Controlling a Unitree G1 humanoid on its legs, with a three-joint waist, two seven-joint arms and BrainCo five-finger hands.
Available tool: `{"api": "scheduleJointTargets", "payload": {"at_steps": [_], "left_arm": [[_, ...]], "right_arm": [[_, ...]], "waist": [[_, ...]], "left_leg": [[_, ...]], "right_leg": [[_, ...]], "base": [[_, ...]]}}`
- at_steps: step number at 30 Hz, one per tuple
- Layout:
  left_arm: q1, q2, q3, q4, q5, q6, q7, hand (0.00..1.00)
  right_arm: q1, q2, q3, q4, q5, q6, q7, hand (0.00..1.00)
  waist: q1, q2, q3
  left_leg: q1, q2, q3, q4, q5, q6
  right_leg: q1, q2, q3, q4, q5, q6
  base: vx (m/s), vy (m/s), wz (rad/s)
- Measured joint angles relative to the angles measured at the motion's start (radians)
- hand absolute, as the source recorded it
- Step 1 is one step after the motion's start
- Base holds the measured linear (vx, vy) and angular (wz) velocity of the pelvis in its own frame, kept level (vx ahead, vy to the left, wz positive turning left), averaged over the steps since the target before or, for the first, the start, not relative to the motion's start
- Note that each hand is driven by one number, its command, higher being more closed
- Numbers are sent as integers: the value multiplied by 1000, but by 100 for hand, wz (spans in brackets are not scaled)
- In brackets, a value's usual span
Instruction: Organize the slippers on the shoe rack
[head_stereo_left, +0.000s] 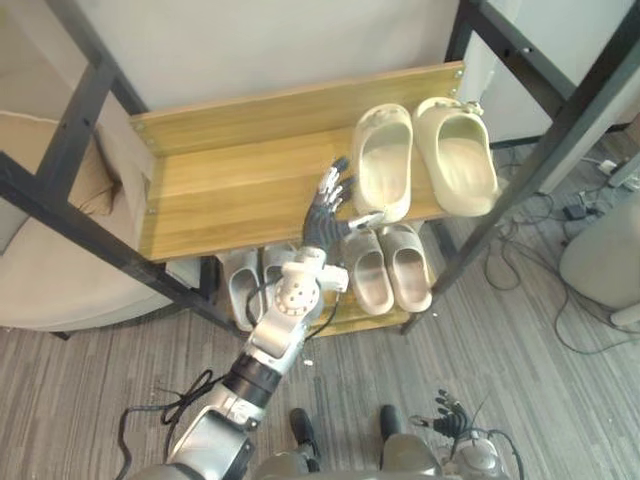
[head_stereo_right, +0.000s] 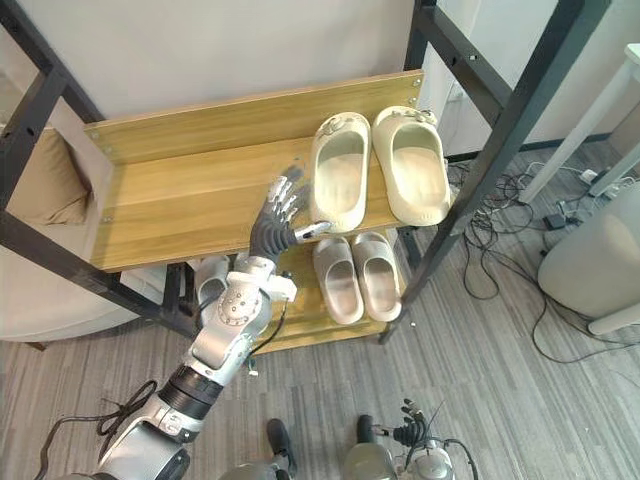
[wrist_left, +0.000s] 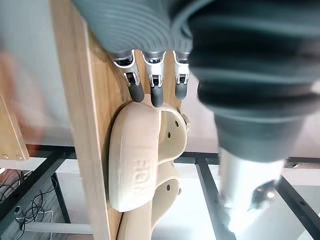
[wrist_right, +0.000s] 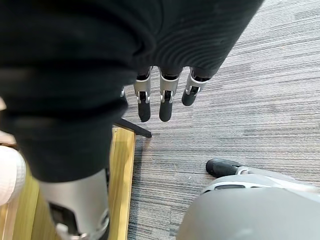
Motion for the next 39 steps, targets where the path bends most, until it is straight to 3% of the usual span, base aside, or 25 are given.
{"api": "scheduleJointTargets", "payload": {"at_steps": [3,14,22,39], "left_arm": [[8,0,-19,0,12,0,-8,0],[13,2,-25,2,17,3,-8,0],[-13,-3,-92,23,-2,7,-8,0],[-76,1,-43,61,-49,19,1,0]], "right_arm": [[-2,0,1,23,0,0,-1,0],[-19,8,7,32,-1,3,-3,0],[-23,18,7,33,-1,5,-9,0],[-51,39,4,37,0,13,-10,0]], "waist": [[14,-4,-14],[14,-16,-16],[14,-42,-20],[11,-49,-17]], "left_leg": [[7,0,0,0,1,3],[27,6,-3,2,-7,2],[28,6,0,0,-7,2],[27,6,0,0,-7,1]], "right_leg": [[8,1,-1,-2,3,6],[39,9,-10,-22,-1,9],[37,8,-9,-21,-1,8],[37,7,-9,-23,-1,8]], "base": [[47,-16,-2],[13,-13,1],[-27,-4,-1],[0,0,0]]}}
